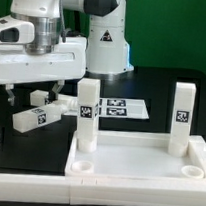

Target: Assemble desk

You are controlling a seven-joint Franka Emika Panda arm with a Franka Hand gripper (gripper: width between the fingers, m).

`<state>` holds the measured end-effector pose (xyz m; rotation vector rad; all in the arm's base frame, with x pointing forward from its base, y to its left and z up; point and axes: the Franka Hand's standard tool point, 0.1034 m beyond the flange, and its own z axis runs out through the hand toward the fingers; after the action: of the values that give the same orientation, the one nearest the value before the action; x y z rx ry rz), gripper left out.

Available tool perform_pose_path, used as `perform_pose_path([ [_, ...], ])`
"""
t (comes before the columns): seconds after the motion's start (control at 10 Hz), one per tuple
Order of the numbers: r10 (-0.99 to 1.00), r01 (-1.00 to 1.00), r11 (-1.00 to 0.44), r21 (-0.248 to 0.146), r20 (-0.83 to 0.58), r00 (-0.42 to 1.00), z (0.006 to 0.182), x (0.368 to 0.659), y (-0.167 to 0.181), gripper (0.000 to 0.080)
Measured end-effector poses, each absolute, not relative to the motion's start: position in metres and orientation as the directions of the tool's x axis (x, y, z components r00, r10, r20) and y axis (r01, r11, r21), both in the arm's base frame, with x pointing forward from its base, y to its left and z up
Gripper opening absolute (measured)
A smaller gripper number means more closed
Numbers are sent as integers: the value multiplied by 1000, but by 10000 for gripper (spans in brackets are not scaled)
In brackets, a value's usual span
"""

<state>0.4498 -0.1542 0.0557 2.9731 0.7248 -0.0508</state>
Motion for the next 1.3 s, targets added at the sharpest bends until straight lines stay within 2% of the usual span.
perform_pose_path([
  [0.1, 285, 287, -956, 64, -39, 958, 52, 454, -156, 649],
  [0.3, -40, -40, -999, 5, -61, 997, 46, 451, -157, 649],
  [0.4, -118, -120, -993, -19, -68, 991, 46, 451, -159, 649],
  [0.5, -154, -155, -988, -15, -64, 986, 46, 452, -157, 649],
  [0.6, -235, -237, -971, -17, -65, 970, 45, 453, -155, 649],
  [0.8, -431, -444, -893, -73, -146, 891, 45, 450, -163, 649],
  [0.9, -559, -580, -810, -87, -187, 808, 46, 456, -164, 649],
  [1.1, -654, -697, -705, -132, -258, 711, 48, 456, -162, 649],
  [1.3, -648, -693, -710, -128, -267, 713, 46, 456, -160, 649],
])
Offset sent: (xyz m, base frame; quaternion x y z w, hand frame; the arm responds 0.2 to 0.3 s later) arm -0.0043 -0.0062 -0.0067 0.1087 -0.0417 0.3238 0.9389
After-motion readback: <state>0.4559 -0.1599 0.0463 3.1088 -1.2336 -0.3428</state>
